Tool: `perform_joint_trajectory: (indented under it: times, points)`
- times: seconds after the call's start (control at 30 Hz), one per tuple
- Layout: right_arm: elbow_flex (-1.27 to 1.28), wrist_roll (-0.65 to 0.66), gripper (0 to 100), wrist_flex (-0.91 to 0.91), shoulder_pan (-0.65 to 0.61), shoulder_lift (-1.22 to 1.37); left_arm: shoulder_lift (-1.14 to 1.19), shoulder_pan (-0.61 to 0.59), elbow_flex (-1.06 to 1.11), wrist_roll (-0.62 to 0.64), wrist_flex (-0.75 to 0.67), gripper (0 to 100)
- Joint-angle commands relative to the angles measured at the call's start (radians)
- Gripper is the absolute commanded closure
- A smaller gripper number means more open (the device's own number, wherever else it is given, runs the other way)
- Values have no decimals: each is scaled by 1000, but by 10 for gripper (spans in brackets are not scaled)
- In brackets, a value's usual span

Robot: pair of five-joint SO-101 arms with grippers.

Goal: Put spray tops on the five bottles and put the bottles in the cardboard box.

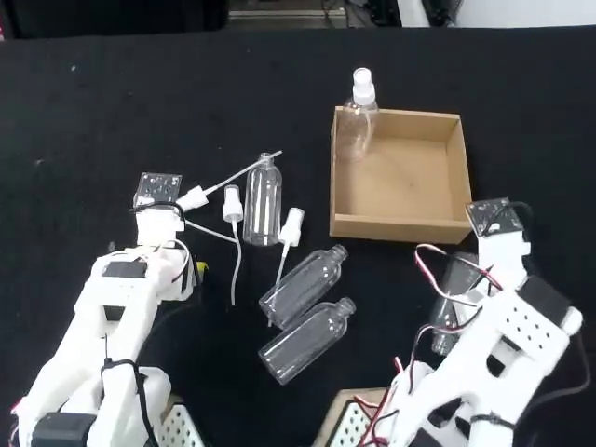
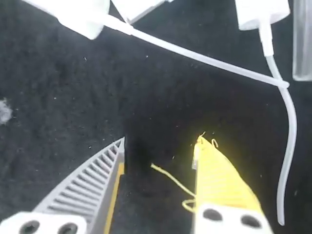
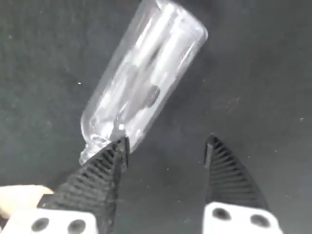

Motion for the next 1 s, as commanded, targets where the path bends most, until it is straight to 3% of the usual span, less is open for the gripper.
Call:
perform_joint_trajectory:
  times: [0.0, 0.2, 0.33, 0.5, 0.73, 0.97]
  points:
    - [-54, 43, 781, 12, -15, -59, -3, 4, -10, 8, -11, 780]
    - [-64, 282, 783, -66, 146, -84, -3, 4, -2, 8, -12, 780]
    - [-56, 379, 783, -160, 296, -82, -3, 4, -1, 8, -15, 780]
    - [24, 525, 783, -262, 388, -82, -3, 4, -1, 8, -15, 780]
    - [216, 594, 783, -526, 436, -81, -3, 4, -1, 8, -14, 780]
    - [237, 591, 783, -361, 382, -81, -3, 5, -1, 8, -15, 780]
